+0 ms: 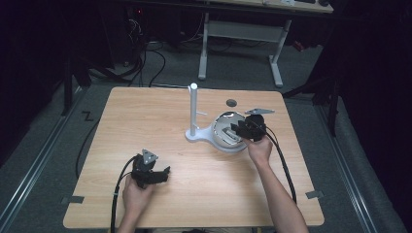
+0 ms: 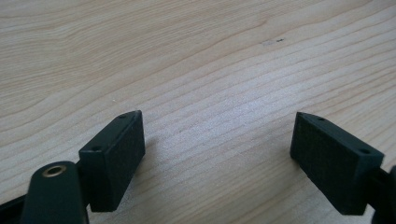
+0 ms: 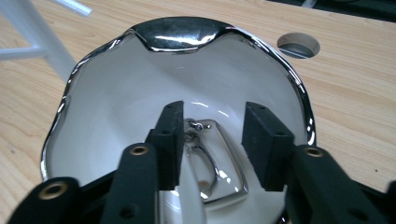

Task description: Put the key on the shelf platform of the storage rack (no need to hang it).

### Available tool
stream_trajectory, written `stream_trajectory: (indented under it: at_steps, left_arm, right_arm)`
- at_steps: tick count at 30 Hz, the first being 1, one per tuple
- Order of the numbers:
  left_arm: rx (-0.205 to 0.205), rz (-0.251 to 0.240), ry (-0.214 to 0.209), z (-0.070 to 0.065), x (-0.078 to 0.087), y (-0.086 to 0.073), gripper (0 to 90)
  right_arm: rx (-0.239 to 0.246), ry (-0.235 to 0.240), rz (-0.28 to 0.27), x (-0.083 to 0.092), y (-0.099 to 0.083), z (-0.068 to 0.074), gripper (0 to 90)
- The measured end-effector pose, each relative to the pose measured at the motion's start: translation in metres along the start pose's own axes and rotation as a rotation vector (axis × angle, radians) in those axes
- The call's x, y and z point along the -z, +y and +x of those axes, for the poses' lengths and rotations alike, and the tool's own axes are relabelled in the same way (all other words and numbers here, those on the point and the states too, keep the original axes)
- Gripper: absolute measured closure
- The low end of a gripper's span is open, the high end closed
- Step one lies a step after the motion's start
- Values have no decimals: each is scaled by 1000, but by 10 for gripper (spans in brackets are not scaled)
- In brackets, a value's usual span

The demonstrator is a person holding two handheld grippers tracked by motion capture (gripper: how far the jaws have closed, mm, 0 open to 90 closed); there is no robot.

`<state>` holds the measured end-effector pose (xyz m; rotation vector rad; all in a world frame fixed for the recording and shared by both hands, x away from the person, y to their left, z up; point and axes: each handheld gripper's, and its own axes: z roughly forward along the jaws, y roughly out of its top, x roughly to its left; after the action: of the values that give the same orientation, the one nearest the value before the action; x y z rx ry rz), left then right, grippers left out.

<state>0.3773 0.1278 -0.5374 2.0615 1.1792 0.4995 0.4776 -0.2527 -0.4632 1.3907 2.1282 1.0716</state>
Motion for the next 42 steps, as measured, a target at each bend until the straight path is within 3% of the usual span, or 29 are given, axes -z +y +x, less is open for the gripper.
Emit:
stream_trajectory:
  at_steps: [7, 13, 21, 31, 42]
  left_arm:
    - [0, 0, 0, 0, 0, 0, 182]
    - [1, -1, 0, 0, 0, 0, 183]
    - [0, 0, 0, 0, 0, 0, 182]
    - [1, -1, 0, 0, 0, 0, 183]
    - [1, 0, 0, 0, 0, 0, 183]
  right_arm:
    - [8, 18, -14, 15, 2, -2, 521]
    - [20, 14, -20, 23, 3, -3, 527]
    - [-4, 31, -58, 38, 2, -8, 542]
    - [-46, 24, -82, 51, -5, -17, 539]
    - [-33, 0, -93, 73, -7, -23, 536]
